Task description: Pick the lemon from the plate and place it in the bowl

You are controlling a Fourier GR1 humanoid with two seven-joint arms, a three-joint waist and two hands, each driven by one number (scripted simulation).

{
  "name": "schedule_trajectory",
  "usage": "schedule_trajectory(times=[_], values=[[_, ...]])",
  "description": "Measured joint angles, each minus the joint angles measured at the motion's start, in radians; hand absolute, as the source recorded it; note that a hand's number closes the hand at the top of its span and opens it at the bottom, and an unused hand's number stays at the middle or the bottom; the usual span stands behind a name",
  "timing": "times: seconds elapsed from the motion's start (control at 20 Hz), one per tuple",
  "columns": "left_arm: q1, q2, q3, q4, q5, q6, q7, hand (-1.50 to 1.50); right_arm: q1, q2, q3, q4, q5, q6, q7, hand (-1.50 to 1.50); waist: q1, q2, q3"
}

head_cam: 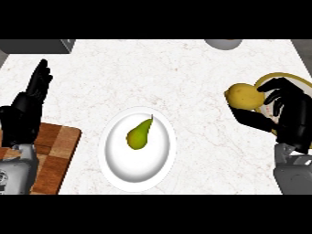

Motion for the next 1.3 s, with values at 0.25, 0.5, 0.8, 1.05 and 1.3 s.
schedule_trajectory(times=[0.25, 0.5, 0.8, 1.05, 1.3], values=[[0.004, 0.005, 0.011, 0.010, 0.009, -0.010, -0.021, 0.00, -0.017, -0.088, -0.131, 0.183, -0.081, -0.026, -0.186, 1.50, 0.004, 0.001, 0.000], [-0.007, -0.007, 0.005, 0.036, 0.003, -0.007, -0.040, 0.00, -0.067, -0.153, -0.214, 0.433, -0.069, -0.067, -0.329, 1.50, 0.012, 0.004, 0.000], [-0.018, -0.016, -0.009, 0.018, -0.013, -0.001, -0.016, 0.00, -0.195, -0.179, -0.306, 0.797, -0.084, -0.136, -0.517, 1.50, 0.023, 0.007, 0.001], [-0.016, -0.017, -0.011, 0.002, -0.003, -0.012, -0.009, 0.00, -0.286, -0.198, -0.411, 1.019, -0.211, -0.061, -0.665, -1.50, 0.037, 0.012, 0.003], [-0.027, -0.022, -0.018, 0.017, -0.010, -0.011, -0.024, 0.00, -0.345, -0.204, -0.499, 1.158, -0.322, 0.045, -0.849, -1.50, 0.041, 0.016, 0.005]])
